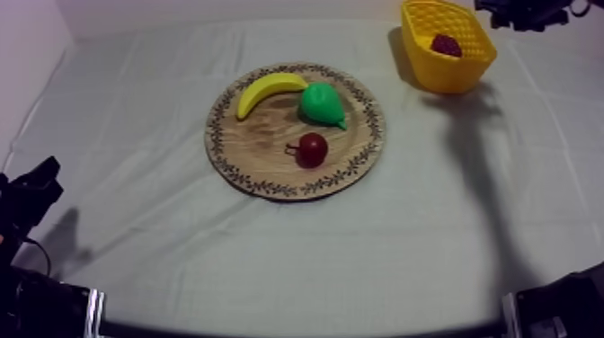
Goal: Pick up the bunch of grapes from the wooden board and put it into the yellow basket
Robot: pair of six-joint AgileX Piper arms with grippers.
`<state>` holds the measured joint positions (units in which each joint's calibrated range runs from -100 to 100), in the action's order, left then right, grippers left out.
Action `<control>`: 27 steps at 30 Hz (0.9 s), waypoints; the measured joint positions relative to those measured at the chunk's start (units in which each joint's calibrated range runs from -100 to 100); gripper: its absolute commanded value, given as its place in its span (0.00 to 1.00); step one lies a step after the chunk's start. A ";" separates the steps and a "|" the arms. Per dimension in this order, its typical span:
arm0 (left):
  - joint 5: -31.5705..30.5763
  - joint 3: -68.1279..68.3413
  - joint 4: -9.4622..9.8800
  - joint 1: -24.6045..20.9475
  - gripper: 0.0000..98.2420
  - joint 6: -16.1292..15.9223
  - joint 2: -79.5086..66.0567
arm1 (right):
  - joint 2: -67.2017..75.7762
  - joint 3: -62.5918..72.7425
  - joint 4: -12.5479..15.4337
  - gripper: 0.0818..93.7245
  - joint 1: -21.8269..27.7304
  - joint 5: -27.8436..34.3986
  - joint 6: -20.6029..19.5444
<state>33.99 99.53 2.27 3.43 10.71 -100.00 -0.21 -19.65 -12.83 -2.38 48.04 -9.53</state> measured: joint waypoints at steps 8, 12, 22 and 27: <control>0.00 0.00 0.00 0.00 0.00 0.00 0.00 | 15.69 -13.72 1.82 0.10 -0.25 -0.16 1.15; 0.00 0.00 0.00 0.00 0.00 0.00 0.00 | 24.17 -22.33 3.33 0.04 -0.89 -0.97 2.22; 0.00 0.00 0.00 0.00 0.00 0.00 0.00 | 47.56 -44.27 6.28 0.01 -0.34 -2.35 3.31; 0.00 0.00 0.00 0.00 0.00 0.00 0.00 | 58.92 -53.64 6.44 0.00 0.18 -2.46 2.65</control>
<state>33.99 99.53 2.27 3.43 10.71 -100.00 58.71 -73.29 -6.39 -2.20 45.58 -6.89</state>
